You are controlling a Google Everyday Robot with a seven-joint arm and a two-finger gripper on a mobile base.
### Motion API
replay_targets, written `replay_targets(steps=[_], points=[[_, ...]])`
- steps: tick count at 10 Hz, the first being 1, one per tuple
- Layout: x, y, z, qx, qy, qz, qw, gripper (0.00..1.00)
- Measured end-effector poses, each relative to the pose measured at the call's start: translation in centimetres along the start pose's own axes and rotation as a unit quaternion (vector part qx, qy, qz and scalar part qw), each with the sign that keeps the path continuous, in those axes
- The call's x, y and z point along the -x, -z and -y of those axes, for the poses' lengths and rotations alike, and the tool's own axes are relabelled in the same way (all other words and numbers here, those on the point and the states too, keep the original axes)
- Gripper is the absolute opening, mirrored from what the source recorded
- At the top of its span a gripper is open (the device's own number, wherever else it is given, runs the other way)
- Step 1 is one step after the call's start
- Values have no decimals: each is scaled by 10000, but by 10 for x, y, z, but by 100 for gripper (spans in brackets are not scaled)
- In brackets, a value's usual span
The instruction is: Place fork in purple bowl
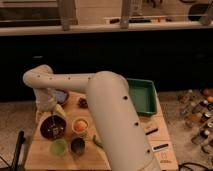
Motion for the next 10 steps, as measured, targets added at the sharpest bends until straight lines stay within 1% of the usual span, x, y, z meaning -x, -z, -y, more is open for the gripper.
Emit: replay_targets(steps=[3, 10], points=[[1, 2, -2, -16, 10, -84, 10000, 80], [2, 2, -2, -15, 12, -81, 10000, 80]])
